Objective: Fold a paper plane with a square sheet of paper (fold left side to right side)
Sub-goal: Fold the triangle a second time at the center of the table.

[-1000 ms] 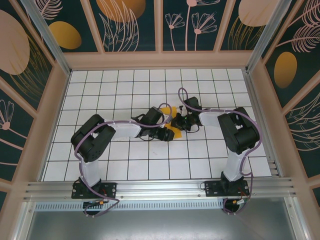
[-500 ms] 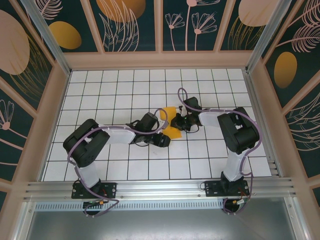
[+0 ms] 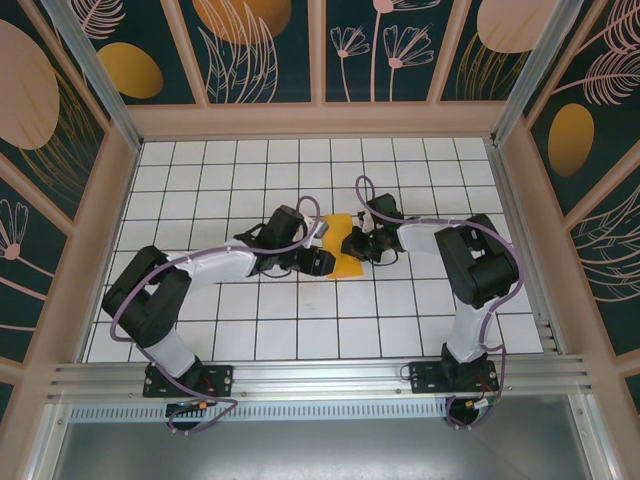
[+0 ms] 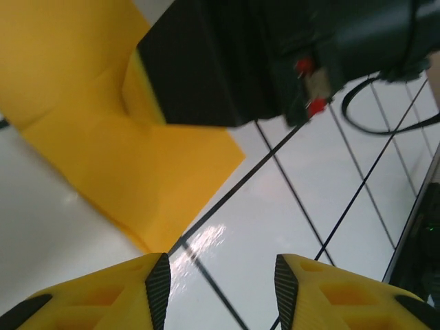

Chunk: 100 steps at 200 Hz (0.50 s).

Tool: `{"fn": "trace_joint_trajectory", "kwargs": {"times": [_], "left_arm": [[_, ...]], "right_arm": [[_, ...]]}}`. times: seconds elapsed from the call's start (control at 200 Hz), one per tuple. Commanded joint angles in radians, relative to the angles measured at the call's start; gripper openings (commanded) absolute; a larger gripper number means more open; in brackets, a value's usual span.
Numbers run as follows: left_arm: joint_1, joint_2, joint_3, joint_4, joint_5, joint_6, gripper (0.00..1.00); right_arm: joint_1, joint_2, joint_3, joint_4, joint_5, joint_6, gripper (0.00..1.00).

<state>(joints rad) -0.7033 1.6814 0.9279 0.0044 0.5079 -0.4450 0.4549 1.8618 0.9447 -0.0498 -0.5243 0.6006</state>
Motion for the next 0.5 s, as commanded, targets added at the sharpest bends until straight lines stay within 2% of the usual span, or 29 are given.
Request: {"fn": "trace_joint_trajectory", "kwargs": {"times": [0.0,0.285,0.495], "left_arm": [[-0.004,0.091,0.038,0.029,0.066,-0.012,0.46],[-0.004,0.197,0.074,0.08,0.131,-0.015,0.46],[-0.004,0.232,0.05,0.062,0.091,-0.006,0.46]], "right_arm": [[0.005,0.053,-0.016,-0.088,0.076,-0.019,0.13],[0.01,0.053,-0.014,-0.079,0.067,-0.013,0.13],[0.008,0.021,-0.007,-0.05,0.034,-0.019,0.13]]}}
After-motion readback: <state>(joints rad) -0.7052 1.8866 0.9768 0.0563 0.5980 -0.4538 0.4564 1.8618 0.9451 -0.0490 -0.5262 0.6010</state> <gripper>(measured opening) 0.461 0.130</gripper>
